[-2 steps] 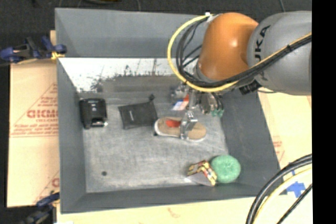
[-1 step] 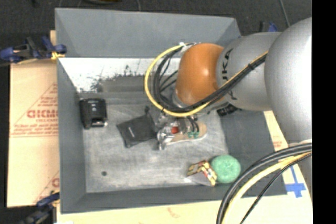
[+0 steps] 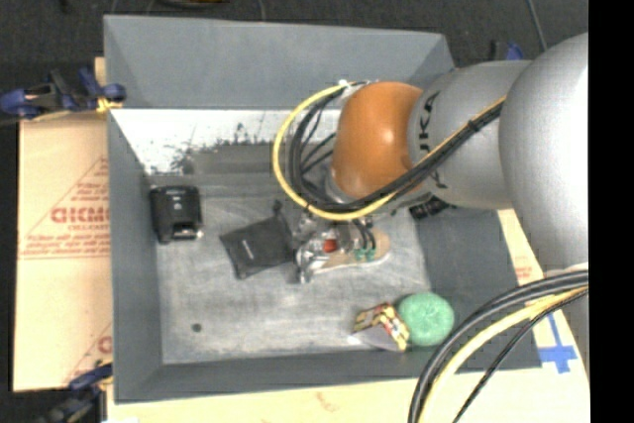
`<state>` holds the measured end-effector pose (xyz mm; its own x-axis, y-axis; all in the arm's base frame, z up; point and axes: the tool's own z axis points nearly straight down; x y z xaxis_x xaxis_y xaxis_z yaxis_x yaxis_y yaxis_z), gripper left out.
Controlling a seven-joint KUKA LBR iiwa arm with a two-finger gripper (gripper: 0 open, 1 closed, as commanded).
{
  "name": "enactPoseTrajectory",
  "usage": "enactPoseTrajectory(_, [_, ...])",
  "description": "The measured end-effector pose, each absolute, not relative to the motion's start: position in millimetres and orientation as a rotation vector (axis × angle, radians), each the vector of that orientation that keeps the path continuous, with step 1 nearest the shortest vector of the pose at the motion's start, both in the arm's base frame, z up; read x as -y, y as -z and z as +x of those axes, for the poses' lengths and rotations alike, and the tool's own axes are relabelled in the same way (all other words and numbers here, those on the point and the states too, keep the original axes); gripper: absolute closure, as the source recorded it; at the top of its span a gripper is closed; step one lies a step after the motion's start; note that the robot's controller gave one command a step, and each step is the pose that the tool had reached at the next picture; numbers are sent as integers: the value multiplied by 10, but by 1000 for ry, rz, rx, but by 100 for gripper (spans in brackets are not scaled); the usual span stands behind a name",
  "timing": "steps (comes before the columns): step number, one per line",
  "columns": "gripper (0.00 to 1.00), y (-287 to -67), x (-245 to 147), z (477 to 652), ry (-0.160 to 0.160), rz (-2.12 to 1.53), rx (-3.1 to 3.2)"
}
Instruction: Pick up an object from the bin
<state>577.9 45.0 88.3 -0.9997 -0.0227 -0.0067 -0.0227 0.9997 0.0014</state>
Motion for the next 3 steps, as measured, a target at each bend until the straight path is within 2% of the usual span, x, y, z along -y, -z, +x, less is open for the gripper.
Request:
enactPoseTrajectory(1, [100,-1131,-439,5795,0,-49,-3143])
enactPoseTrajectory(2, [100,-2541,-429,5848,1,-96,-3135])
enactPoseTrajectory(3, [100,-2540,-429,5847,1,-96,-3135])
